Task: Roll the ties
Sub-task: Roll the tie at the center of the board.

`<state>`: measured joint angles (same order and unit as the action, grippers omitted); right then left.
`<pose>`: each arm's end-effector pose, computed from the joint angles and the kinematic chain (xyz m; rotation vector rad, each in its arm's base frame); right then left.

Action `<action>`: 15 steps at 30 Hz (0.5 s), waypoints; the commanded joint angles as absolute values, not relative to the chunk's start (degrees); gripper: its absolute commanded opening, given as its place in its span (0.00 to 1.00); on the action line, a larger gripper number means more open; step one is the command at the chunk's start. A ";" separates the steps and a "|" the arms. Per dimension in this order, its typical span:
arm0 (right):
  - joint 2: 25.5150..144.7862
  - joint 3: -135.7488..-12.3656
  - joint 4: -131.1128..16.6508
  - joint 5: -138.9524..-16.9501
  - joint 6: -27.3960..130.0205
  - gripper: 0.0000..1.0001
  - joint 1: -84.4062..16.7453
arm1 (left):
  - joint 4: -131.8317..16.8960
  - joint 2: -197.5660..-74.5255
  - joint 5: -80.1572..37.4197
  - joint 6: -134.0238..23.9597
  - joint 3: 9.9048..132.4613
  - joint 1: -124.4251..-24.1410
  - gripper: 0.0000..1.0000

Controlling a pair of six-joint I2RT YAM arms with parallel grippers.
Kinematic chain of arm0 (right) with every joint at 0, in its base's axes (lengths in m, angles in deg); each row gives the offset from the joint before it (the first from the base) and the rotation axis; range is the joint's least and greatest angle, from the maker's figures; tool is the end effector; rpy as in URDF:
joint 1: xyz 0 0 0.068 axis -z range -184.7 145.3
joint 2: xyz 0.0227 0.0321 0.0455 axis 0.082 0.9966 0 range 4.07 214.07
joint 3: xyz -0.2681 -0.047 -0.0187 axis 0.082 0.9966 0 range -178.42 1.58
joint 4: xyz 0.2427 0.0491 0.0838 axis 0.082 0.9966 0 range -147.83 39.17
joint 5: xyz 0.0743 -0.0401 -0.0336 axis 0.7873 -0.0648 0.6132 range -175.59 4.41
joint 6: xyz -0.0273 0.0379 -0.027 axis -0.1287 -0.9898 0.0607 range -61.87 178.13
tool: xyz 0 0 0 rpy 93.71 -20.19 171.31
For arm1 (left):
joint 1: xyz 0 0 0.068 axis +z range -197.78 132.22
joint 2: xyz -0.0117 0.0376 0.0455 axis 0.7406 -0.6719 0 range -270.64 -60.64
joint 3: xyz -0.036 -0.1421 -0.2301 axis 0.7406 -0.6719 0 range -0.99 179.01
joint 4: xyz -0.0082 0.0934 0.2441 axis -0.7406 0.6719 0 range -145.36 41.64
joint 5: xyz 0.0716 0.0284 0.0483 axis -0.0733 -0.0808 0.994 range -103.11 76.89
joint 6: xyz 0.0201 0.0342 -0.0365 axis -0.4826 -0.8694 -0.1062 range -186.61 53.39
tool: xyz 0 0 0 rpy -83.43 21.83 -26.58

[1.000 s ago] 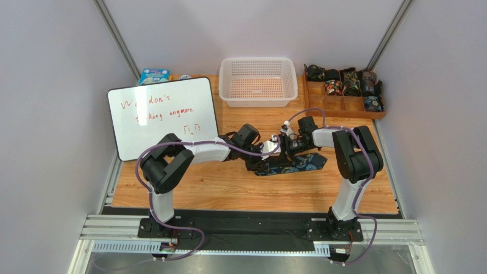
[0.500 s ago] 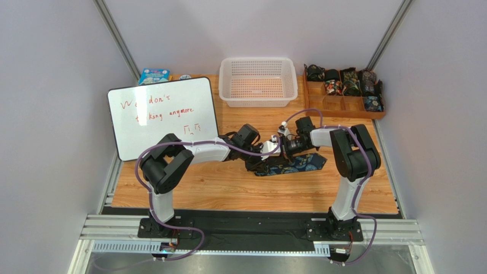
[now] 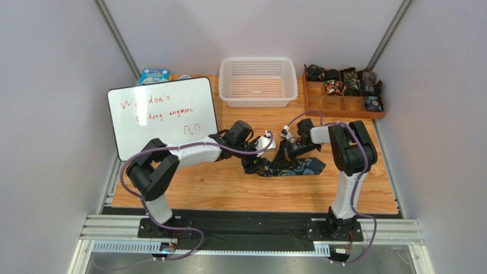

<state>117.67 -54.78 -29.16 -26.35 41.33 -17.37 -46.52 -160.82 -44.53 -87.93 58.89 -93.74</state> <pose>0.3009 0.0990 0.0899 -0.0406 -2.5749 -1.4391 0.2373 -0.2720 0.1816 1.5555 1.8791 -0.8596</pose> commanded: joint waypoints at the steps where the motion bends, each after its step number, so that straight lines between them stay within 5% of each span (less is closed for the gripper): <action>1: 120.52 -56.69 -24.97 -40.84 46.08 0.00 -16.92 | -52.97 -158.29 -47.82 -87.88 56.15 -93.49 0.74; 15: 122.02 -59.15 -22.05 -42.53 48.73 0.00 -17.10 | -67.75 -166.10 -46.33 -85.51 55.97 -95.41 0.72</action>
<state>118.90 -58.98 -21.90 -32.32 46.27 -17.02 -62.02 -164.03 -45.62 -85.97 53.60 -93.83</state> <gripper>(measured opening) 0.007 0.741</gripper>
